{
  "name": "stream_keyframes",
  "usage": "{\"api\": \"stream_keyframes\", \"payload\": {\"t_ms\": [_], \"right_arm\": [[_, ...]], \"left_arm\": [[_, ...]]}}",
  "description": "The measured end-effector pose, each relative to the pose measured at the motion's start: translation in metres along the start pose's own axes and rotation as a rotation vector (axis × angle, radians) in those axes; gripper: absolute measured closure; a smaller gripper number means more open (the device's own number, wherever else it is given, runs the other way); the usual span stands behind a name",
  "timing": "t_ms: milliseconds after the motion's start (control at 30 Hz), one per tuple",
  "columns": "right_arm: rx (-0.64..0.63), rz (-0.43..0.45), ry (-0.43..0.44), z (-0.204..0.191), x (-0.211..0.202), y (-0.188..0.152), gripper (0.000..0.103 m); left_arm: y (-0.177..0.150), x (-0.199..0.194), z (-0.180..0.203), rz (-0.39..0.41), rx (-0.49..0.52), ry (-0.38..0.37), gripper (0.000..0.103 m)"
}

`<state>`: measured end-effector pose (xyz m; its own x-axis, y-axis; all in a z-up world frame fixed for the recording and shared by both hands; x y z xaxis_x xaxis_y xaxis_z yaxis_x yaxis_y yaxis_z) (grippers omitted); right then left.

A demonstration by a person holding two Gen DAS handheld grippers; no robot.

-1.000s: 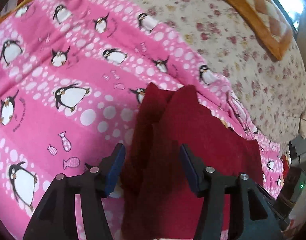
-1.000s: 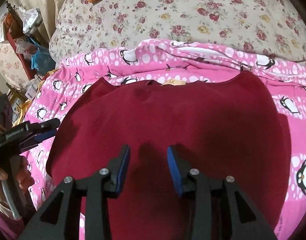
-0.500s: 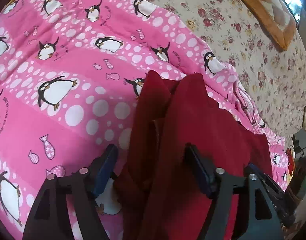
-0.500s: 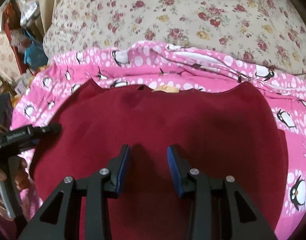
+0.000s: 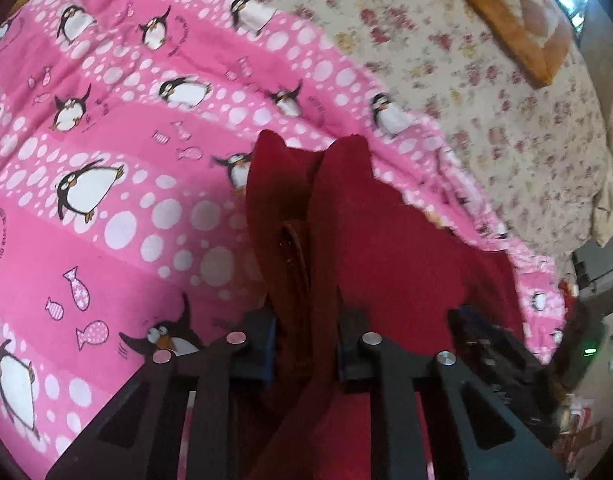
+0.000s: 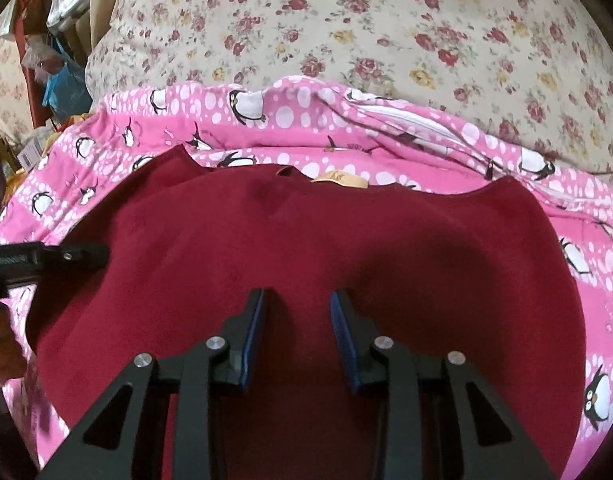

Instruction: Fold small clothes

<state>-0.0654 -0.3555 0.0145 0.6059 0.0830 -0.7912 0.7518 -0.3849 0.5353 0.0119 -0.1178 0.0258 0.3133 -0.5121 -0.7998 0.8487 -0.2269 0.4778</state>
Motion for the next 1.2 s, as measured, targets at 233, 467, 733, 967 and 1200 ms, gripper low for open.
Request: {"api": "stream_keyframes", "payload": {"t_ms": [233,467,733,967,1200], "right_arm": [[0.056,0.003,0.089,-0.006,-0.017,0.017,0.068],[0.101,-0.042,0.127,-0.004,0.015,0.009,0.071],[0.21,-0.052,0.226,0.013,0.015,0.011,0.075],[0.534,-0.047,0.348,0.08,-0.025,0.005,0.073],[0.715,-0.044,0.52,0.12,-0.026,-0.002,0.073]], "left_arm": [[0.015,-0.029,0.034,0.024,0.055,-0.041,0.103],[0.021,-0.045,0.081,0.018,0.109,-0.053,0.103],[0.019,-0.047,0.157,-0.002,0.24,-0.051,0.103],[0.003,-0.025,0.194,-0.04,0.256,-0.107,0.103],[-0.029,0.015,0.22,-0.128,0.285,-0.145,0.102]]}}
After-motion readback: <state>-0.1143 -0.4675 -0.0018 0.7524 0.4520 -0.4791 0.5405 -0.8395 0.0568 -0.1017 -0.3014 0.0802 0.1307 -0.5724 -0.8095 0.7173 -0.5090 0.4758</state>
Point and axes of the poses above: each gripper's, at about its wrist camera, not at the fingertips, and x roughly the way its jaws point, z to its right, y to its top, the point moved 3 cm from there along x, roughly the way its jaws point, and after that the axes turned 12 degrees about x, right-handed, at the moved point
